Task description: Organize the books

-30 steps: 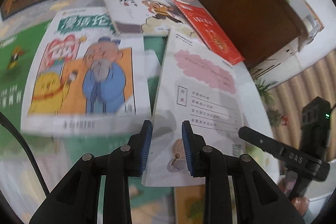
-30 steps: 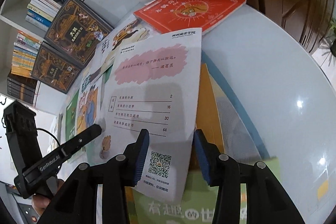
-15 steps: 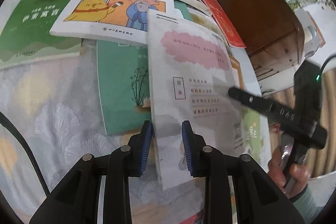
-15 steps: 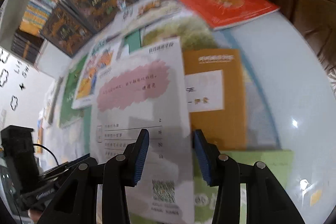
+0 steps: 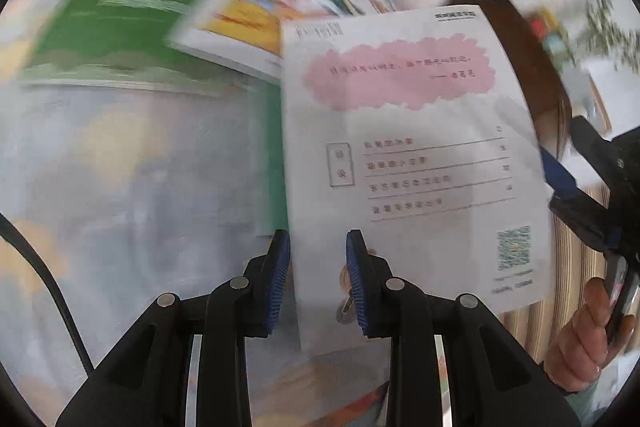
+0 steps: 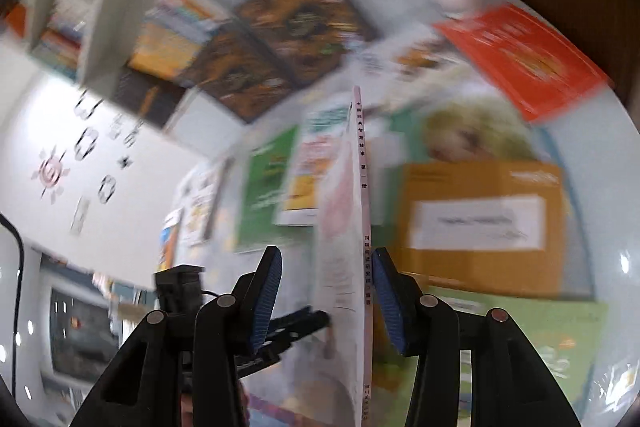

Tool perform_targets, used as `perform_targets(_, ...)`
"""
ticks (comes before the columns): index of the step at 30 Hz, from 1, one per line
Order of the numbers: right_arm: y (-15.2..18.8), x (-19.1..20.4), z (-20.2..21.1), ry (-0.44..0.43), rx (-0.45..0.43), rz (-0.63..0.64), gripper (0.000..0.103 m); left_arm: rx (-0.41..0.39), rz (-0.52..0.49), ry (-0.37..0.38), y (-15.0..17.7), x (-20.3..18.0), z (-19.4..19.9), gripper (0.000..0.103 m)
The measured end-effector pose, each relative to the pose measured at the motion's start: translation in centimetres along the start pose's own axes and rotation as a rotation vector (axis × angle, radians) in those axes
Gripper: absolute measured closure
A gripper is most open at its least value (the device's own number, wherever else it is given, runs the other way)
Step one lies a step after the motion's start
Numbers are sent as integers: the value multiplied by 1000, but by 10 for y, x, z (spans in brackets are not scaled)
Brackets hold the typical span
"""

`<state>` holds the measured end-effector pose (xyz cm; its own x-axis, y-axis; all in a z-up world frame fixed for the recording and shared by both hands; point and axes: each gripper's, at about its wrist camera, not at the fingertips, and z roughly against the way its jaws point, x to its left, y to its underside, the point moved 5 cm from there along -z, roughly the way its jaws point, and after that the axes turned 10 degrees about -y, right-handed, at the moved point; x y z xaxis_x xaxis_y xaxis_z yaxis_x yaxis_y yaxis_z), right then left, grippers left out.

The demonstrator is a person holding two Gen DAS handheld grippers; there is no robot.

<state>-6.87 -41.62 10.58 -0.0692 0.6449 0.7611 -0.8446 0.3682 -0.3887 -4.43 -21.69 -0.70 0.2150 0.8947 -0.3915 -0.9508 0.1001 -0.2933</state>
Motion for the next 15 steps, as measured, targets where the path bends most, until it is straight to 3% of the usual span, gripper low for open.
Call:
perform_targets(5,4,68,-58,-156,105,88,57,-174,225,-99,-4,91,74,78)
perform_targets(9,32,103,-113,-247,241,113,57,-271,352,-181,3,151,120,78)
perform_targets(12,59,112,-142,-225,331,157,57,-309,426,-228,16,182,139,78)
perform_targets(15,70,97,-159,-162,374,144,57,-274,479,-253,33,205,136,78)
